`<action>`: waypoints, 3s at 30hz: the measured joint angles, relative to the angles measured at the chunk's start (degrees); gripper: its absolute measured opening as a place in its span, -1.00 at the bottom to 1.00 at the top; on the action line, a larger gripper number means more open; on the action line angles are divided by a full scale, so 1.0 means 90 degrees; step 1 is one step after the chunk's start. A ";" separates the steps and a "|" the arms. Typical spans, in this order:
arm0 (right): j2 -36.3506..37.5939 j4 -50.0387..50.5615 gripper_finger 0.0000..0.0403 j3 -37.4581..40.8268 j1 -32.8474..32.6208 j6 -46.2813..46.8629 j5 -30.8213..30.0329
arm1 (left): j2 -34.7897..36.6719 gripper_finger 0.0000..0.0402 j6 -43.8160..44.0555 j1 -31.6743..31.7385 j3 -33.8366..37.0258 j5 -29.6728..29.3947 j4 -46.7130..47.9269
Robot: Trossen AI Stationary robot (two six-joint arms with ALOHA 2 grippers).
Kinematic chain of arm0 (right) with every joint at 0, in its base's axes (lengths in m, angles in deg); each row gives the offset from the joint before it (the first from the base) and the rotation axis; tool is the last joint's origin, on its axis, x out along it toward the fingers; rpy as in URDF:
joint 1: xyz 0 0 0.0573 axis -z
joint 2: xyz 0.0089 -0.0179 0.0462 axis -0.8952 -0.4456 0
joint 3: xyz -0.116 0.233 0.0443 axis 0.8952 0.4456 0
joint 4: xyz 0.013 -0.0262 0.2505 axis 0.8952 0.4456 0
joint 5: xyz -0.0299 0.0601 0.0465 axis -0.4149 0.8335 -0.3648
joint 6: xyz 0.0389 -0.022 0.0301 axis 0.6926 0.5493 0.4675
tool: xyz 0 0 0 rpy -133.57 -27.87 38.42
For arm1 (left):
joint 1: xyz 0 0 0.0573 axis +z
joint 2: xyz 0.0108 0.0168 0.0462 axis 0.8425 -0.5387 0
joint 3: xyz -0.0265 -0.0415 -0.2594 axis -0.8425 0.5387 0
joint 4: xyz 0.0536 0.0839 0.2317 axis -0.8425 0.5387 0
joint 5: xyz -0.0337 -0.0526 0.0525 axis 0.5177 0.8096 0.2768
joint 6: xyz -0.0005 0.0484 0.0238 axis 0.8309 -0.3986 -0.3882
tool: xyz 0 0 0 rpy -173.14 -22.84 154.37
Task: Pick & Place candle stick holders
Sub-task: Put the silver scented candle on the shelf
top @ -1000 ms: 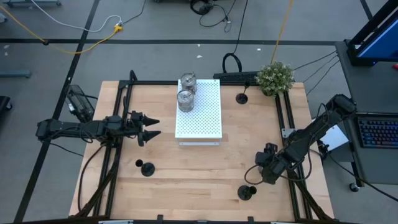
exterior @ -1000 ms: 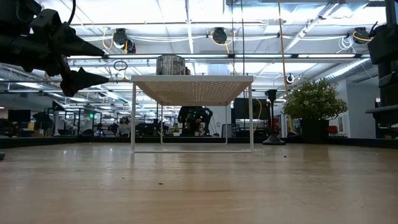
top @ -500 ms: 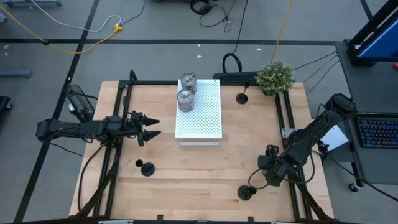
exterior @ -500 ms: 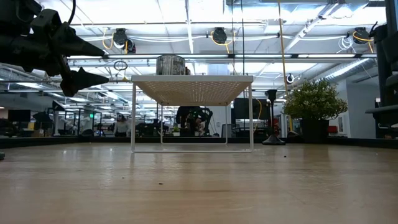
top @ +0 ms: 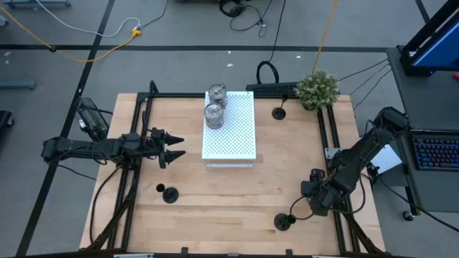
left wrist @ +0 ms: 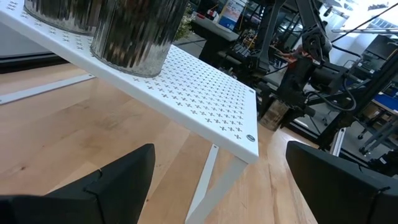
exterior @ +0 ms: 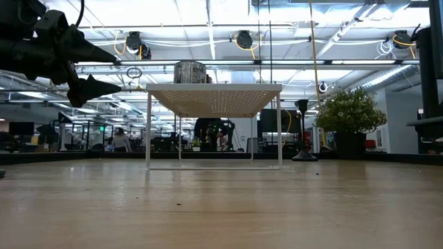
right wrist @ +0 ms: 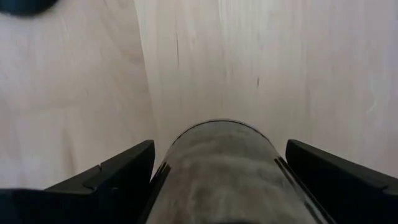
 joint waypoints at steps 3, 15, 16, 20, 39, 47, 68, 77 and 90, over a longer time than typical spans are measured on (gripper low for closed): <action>0.0005 0.0001 0.77 0.0042 -0.0104 0.0090 0.0032 | 0.0000 0.82 0.0001 0.0002 0.0000 0.0001 -0.0001; 0.0149 0.0476 0.77 0.0107 -0.0428 0.0490 0.0372 | 0.0000 0.82 0.0001 0.0001 0.0000 0.0002 -0.0001; 0.0175 0.0544 0.77 0.0110 -0.0463 0.0552 0.0382 | -0.0002 0.82 0.0001 0.0000 0.0000 0.0002 0.0001; 0.0280 0.0735 0.77 0.0118 -0.0607 0.0822 0.0507 | -0.0002 0.82 0.0001 0.0002 0.0000 0.0002 -0.0001; 0.0478 0.0719 0.78 0.0382 -0.0741 0.1141 0.0858 | 0.0000 0.82 0.0000 0.0002 0.0000 0.0002 -0.0001; 0.0478 0.0867 0.78 0.0387 -0.0845 0.1153 0.0861 | 0.0000 0.82 0.0000 0.0000 0.0000 0.0002 -0.0001; 0.0476 0.0955 0.78 0.0399 -0.1170 0.1834 0.0870 | -0.0001 0.82 0.0000 0.0002 0.0000 0.0002 -0.0001; 0.0476 0.0999 0.81 0.0397 -0.1173 0.1995 0.1141 | 0.0000 0.82 0.0001 0.0000 0.0000 0.0000 -0.0001; 0.0519 0.1127 0.87 0.0397 -0.1302 0.1962 0.1471 | -0.0012 0.82 -0.0001 0.0000 0.0000 -0.0019 0.0001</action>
